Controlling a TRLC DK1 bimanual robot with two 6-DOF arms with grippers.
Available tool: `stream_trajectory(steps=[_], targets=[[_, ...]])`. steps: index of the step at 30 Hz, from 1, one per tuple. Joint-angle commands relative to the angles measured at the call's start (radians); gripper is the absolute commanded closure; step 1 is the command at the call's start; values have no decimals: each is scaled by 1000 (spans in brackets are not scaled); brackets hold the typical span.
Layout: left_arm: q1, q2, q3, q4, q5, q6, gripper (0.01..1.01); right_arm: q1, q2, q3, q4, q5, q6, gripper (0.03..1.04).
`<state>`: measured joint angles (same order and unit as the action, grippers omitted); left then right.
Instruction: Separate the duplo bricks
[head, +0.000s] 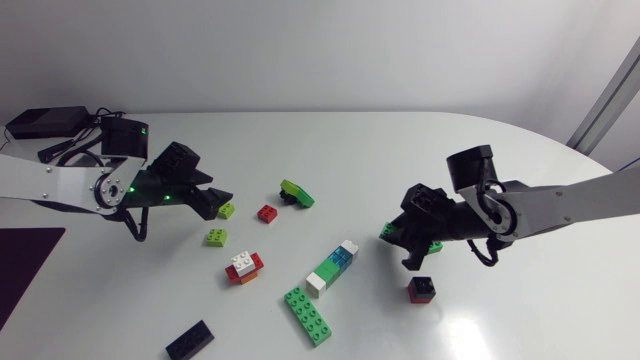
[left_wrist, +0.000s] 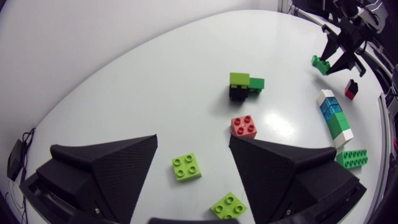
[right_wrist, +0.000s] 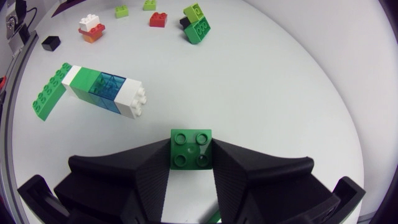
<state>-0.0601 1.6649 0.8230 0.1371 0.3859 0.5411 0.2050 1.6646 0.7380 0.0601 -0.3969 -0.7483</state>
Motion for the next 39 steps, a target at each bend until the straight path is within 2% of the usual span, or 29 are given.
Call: stream_trajectory(steps=[1, 2, 5, 8, 13, 22, 25, 28, 33, 39], targets=[[-33, -80, -48, -27, 13, 17, 198, 19, 38, 20, 18, 33, -20, 893], [-50, -106, -62, -37, 13, 20, 198, 25, 46, 23, 20, 47, -20, 892], [-95, -169, -91, -85, 13, 36, 195, 36, 63, 32, 21, 75, -20, 803], [-145, -220, -128, -116, 13, 57, 185, 45, 70, 40, 21, 96, -19, 777], [-191, -278, -171, -189, 13, 114, 170, 54, 92, 46, 26, 141, -19, 643], [-190, -355, -182, -358, 59, 221, 156, 40, 141, 58, 30, 156, -42, 630], [-201, -369, -176, -406, 59, 238, 156, 36, 162, 55, 50, 156, -49, 590], [-225, -383, -168, -442, 57, 241, 156, 28, 176, 54, 66, 156, -63, 475], [-253, -366, -153, -444, 22, 226, 156, 22, 179, 61, 67, 156, -69, 189], [-284, -315, -170, -413, -45, 211, 156, 22, 127, 46, 58, 155, -69, 93]])
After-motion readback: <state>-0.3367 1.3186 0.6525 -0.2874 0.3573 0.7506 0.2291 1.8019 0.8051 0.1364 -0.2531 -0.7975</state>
